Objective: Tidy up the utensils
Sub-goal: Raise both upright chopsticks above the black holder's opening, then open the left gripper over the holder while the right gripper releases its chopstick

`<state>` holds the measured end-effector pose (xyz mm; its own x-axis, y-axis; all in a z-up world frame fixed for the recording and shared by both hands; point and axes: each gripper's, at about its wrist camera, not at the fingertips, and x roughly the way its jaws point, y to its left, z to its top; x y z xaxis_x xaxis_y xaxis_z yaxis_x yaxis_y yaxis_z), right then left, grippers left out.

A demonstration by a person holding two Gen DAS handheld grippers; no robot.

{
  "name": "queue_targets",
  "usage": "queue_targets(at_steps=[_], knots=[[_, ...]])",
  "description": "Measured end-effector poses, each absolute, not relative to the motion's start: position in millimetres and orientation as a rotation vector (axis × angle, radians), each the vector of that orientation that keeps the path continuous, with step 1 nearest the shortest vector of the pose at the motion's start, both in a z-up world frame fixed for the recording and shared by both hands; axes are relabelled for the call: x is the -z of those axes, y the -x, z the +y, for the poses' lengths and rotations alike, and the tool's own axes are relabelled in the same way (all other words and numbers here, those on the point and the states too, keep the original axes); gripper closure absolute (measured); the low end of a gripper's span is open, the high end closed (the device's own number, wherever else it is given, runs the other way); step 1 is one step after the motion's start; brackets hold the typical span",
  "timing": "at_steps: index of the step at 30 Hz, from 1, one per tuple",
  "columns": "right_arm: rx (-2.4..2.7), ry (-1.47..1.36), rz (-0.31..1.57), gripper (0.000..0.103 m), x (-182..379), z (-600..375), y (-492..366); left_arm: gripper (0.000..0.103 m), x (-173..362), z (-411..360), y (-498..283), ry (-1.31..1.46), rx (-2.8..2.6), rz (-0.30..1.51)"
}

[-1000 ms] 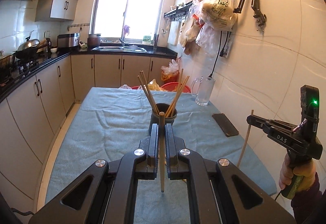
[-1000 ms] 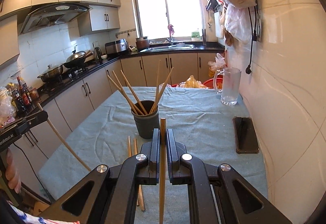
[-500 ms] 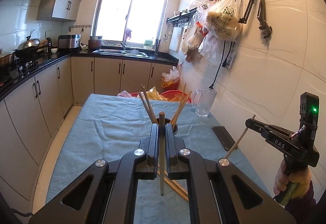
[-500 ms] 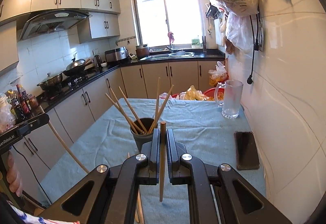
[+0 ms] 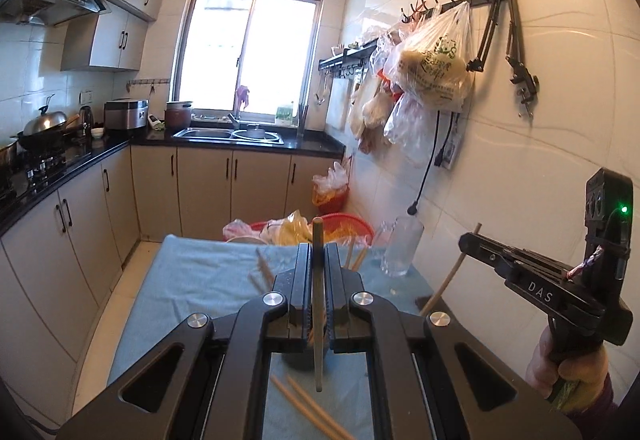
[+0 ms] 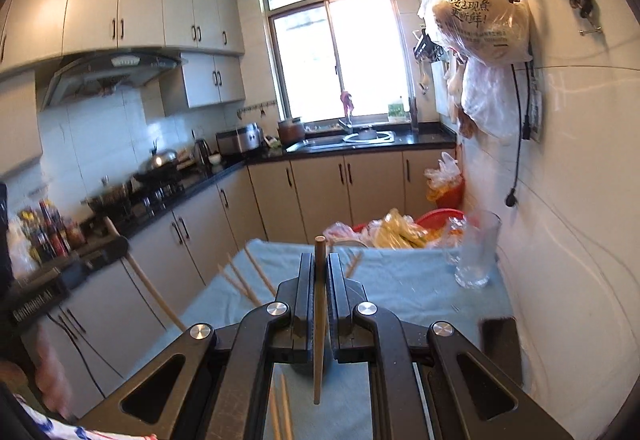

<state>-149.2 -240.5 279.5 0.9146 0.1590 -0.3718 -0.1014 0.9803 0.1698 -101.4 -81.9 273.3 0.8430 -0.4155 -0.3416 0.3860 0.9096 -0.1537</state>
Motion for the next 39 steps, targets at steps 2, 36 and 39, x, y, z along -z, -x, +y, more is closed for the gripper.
queue_targets(at_steps=[2, 36, 39], knots=[[-0.145, -0.175, 0.38, 0.097, -287, -242, 135, 0.098, -277, -89, 88, 0.081, 0.411, 0.366], [-0.15, -0.269, 0.507, 0.065, -219, -244, 46, 0.059, -244, -88, 47, 0.131, 0.315, 0.441], [-0.144, -0.267, 0.494, 0.061, -225, -246, 58, 0.054, -249, -77, 67, 0.138, 0.304, 0.426]])
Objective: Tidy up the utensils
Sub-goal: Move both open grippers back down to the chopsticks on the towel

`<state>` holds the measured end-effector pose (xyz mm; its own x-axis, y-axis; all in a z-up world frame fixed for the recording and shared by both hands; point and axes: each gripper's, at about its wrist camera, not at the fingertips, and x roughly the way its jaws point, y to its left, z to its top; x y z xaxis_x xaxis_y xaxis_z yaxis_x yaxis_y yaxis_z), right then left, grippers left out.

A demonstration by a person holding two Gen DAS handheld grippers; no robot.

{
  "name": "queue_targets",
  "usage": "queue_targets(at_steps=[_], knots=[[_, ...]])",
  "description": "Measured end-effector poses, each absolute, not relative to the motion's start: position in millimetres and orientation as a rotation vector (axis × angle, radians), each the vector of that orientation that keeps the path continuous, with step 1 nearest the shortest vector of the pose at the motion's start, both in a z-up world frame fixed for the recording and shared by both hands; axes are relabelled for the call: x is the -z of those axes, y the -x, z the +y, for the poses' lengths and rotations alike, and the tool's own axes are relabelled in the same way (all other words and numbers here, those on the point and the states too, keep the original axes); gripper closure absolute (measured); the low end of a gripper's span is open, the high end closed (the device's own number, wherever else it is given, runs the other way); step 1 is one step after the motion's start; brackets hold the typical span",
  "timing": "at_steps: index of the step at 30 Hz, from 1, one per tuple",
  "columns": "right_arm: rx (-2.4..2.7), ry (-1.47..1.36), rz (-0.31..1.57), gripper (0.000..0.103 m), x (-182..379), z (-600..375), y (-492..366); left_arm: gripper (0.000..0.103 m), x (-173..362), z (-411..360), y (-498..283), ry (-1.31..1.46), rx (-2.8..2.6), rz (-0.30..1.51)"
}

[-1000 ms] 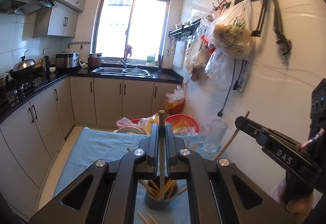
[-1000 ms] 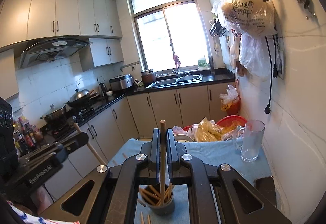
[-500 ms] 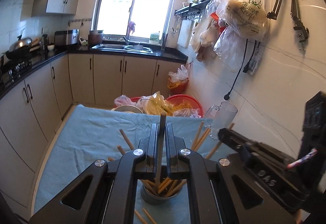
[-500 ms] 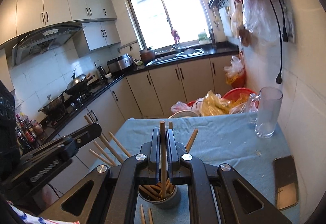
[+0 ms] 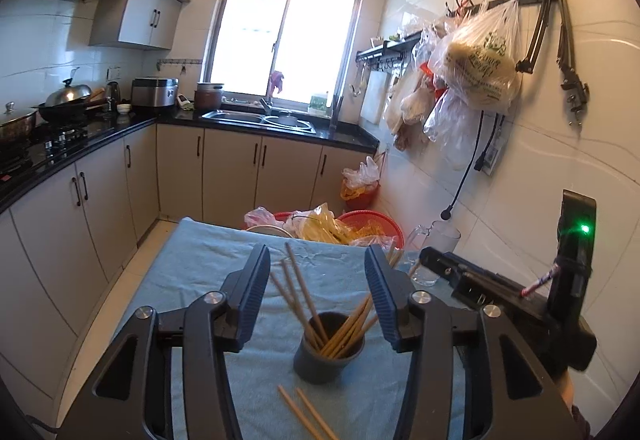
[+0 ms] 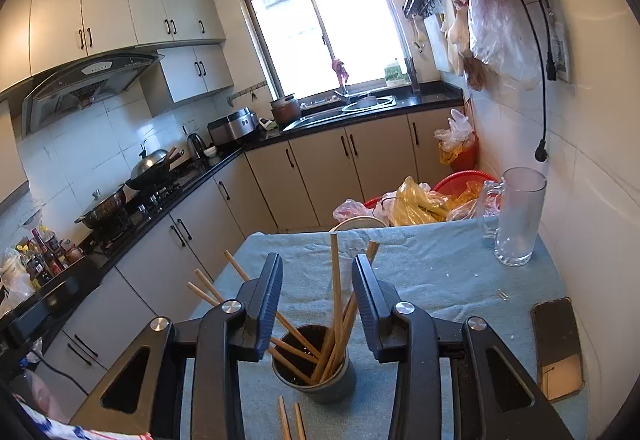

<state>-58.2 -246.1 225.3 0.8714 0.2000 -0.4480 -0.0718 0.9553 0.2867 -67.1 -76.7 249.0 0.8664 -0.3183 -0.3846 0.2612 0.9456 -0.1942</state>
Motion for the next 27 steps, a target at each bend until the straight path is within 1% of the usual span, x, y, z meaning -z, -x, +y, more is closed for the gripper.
queue_targets(at_steps=[3, 5, 8, 11, 13, 18, 22, 24, 26, 27], knots=[[-0.133, -0.27, 0.483, 0.057, -229, -251, 75, 0.051, -250, -66, 91, 0.129, 0.3, 0.417], [-0.128, -0.273, 0.48, 0.056, -228, -254, 86, 0.044, -247, -60, 106, 0.125, 0.297, 0.417], [-0.117, -0.277, 0.491, 0.051, -222, -257, 104, 0.038, -237, -53, 123, 0.116, 0.282, 0.435], [-0.102, -0.28, 0.517, 0.047, -208, -258, 121, 0.037, -218, -49, 134, 0.106, 0.263, 0.49], [-0.091, -0.295, 0.55, 0.045, -189, -259, 134, 0.037, -202, -45, 138, 0.109, 0.244, 0.526], [-0.107, -0.352, 0.707, 0.045, -120, -252, 158, 0.037, -157, -32, 149, 0.094, 0.119, 0.599], [-0.165, -0.298, 0.797, 0.046, -84, -232, 168, 0.037, -129, -26, 153, 0.068, 0.069, 0.657], [-0.197, -0.254, 0.835, 0.053, -72, -217, 173, 0.037, -119, -22, 152, 0.09, 0.077, 0.695], [-0.215, -0.228, 0.862, 0.056, -64, -208, 172, 0.037, -112, -20, 150, 0.106, 0.087, 0.721], [-0.217, -0.212, 0.877, 0.06, -60, -203, 170, 0.037, -110, -20, 150, 0.109, 0.09, 0.728]])
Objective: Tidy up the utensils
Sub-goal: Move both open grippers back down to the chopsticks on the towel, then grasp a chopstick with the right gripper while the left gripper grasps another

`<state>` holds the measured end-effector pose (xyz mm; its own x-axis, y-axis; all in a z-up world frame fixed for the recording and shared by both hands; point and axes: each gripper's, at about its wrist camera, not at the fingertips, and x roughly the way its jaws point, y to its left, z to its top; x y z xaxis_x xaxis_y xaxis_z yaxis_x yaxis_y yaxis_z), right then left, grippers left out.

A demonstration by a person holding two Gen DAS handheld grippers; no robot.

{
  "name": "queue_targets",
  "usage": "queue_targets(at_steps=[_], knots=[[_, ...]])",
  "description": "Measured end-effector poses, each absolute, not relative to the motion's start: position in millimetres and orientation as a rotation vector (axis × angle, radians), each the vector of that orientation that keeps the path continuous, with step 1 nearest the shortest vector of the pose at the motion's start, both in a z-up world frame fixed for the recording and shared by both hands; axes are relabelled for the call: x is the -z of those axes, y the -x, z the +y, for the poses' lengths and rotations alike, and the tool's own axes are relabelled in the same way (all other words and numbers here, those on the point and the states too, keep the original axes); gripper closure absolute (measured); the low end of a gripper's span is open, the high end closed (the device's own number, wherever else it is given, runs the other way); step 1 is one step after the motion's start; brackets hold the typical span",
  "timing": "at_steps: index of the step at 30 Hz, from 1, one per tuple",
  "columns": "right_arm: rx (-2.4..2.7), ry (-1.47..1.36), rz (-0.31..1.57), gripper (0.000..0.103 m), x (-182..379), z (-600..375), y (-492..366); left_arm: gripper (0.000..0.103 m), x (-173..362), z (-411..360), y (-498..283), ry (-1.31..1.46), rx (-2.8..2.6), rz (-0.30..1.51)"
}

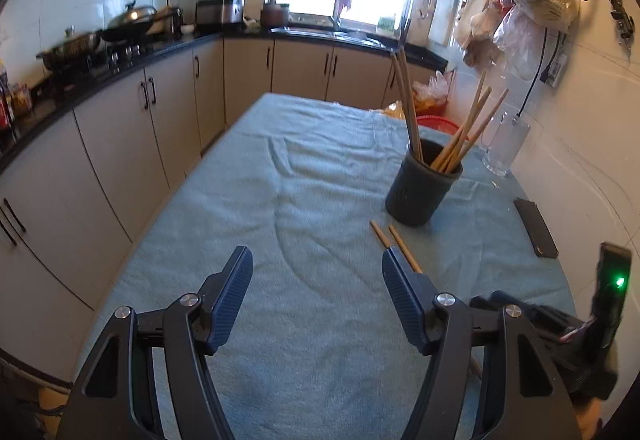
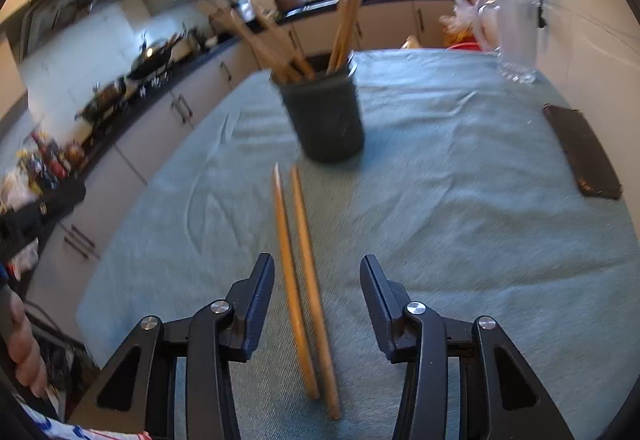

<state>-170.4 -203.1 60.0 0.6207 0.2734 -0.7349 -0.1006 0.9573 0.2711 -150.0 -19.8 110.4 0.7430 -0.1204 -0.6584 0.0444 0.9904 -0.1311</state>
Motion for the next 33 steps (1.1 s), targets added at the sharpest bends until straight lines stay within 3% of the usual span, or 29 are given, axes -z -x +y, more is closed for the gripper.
queue_targets(at_steps=[3, 26, 33], knots=[[-0.214, -0.161, 0.91, 0.072, -50, -194, 168, 0.037, -105, -18, 151, 0.118, 0.104, 0.743], [-0.409, -0.207, 1.054, 0.07, -24, -138, 157, 0.037, -79, 13, 136, 0.23, 0.084, 0.829], [-0.298, -0.104, 0.954, 0.07, -47, -156, 164, 0.037, -71, 9, 133, 0.204, 0.081, 0.851]])
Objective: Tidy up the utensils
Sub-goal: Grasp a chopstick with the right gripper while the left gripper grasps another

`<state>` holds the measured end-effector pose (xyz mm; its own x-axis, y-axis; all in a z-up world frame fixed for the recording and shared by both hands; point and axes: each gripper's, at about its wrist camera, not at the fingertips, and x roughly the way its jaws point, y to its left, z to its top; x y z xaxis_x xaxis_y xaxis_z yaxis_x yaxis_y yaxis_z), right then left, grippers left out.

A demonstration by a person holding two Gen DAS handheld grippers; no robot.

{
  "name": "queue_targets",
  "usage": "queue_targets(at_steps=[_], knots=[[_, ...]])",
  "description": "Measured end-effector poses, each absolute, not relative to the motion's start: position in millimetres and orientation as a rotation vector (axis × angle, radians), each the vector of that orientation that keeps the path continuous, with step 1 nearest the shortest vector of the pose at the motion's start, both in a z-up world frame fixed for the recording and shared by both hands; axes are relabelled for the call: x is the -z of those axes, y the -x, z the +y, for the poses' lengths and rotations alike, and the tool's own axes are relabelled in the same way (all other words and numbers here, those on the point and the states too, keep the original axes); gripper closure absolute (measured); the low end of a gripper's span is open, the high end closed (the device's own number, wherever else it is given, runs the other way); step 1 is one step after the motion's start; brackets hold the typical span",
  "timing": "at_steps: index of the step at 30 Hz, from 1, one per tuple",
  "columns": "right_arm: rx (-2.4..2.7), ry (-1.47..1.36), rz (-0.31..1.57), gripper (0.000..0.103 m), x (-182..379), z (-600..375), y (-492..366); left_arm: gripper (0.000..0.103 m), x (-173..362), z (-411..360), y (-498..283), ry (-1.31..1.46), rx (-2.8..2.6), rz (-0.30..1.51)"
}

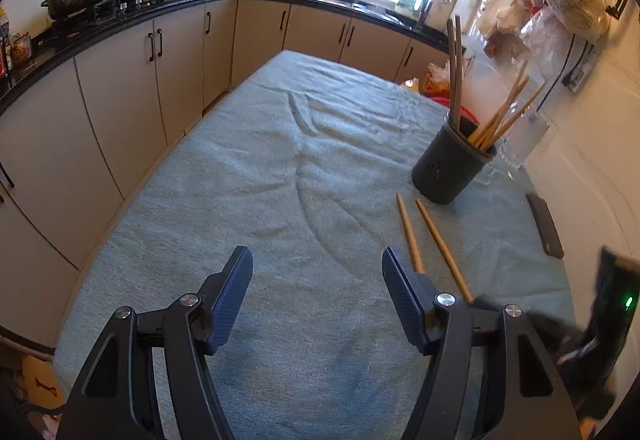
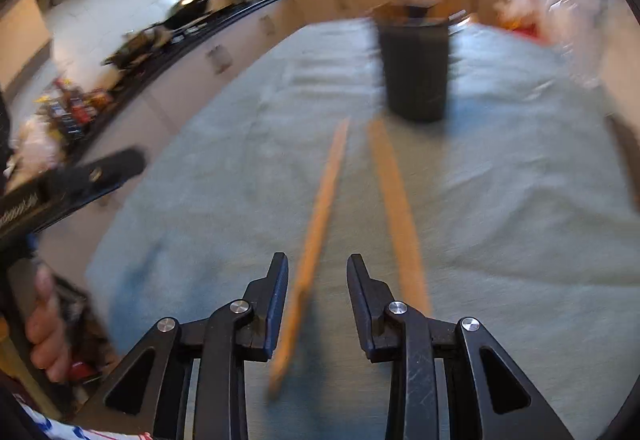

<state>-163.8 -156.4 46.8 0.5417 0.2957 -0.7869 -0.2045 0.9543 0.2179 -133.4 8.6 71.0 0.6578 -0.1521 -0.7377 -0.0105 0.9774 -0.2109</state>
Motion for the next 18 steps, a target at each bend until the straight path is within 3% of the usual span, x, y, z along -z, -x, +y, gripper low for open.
queue_targets(at_steps=[9, 10, 11, 12, 13, 15, 17, 18], knots=[[-0.201, 0.003, 1.004, 0.071, -24, -172, 162, 0.037, -39, -46, 126, 0.138, 0.209, 0.958], [-0.205, 0.007, 1.001, 0.074, -24, -171, 162, 0.037, -36, -52, 125, 0.126, 0.218, 0.966], [-0.207, 0.011, 1.0, 0.087, -23, -170, 162, 0.037, -32, -58, 124, 0.11, 0.228, 0.973], [-0.206, 0.012, 1.002, 0.093, -23, -172, 163, 0.037, -27, -65, 123, 0.093, 0.238, 0.984], [-0.203, 0.007, 1.006, 0.093, -24, -174, 162, 0.037, -23, -71, 121, 0.077, 0.243, 0.998], [-0.196, -0.017, 1.011, 0.094, -25, -181, 164, 0.045, -16, -80, 117, 0.062, 0.256, 1.015], [-0.176, -0.025, 1.016, 0.095, -24, -191, 167, 0.061, -10, -89, 114, 0.042, 0.266, 1.025], [-0.169, -0.035, 1.019, 0.095, -24, -197, 170, 0.063, -9, -91, 112, 0.035, 0.266, 1.025]])
